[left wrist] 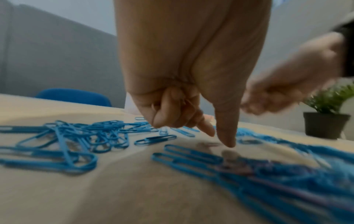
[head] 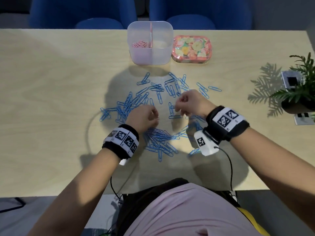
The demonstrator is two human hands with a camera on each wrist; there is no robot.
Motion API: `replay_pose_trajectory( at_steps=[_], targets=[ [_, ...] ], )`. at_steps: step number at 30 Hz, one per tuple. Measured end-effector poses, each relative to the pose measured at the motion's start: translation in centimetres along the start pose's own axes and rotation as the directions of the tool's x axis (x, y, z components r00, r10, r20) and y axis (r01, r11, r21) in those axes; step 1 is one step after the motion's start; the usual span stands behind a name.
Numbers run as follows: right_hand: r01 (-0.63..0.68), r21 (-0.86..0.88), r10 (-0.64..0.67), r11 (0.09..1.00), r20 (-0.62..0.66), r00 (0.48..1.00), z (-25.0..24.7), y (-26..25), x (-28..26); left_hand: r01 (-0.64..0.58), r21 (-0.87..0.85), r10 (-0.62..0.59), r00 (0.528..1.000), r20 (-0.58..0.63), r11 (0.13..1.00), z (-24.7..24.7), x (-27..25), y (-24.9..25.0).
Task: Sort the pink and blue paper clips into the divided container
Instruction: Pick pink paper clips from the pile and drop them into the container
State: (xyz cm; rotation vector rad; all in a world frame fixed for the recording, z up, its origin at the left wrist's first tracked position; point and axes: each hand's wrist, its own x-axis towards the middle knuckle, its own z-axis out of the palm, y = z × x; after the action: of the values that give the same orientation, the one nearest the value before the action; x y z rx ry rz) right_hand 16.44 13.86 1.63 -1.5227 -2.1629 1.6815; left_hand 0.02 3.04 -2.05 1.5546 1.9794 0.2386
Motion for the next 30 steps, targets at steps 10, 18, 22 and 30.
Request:
replay_pose_trajectory(
  at_steps=[10, 18, 22, 30],
  targets=[
    [-0.078, 0.644, 0.057, 0.761, 0.053, 0.997, -3.7, -12.0, 9.1, -0.179, 0.243, 0.179, 0.984, 0.022, 0.953, 0.4, -0.2, 0.4],
    [-0.158, 0.806, 0.175, 0.570, 0.069, 0.982, -3.2, -15.7, 16.3, -0.083, 0.064, 0.080, 0.996, 0.044, 0.994, -1.8, 1.3, -0.1],
    [-0.203, 0.818, 0.136, 0.539, 0.154, 0.979, -3.1, -16.8, 16.2, -0.042, 0.019, 0.045, 0.978, -0.203, 0.999, -7.0, 4.8, 0.6],
    [-0.007, 0.744, 0.092, 0.668, -0.073, 0.993, -4.5, -14.4, 9.8, 0.050, 0.105, -0.004, 0.916, -0.400, 0.993, -14.9, 14.5, 2.9]
  ],
)
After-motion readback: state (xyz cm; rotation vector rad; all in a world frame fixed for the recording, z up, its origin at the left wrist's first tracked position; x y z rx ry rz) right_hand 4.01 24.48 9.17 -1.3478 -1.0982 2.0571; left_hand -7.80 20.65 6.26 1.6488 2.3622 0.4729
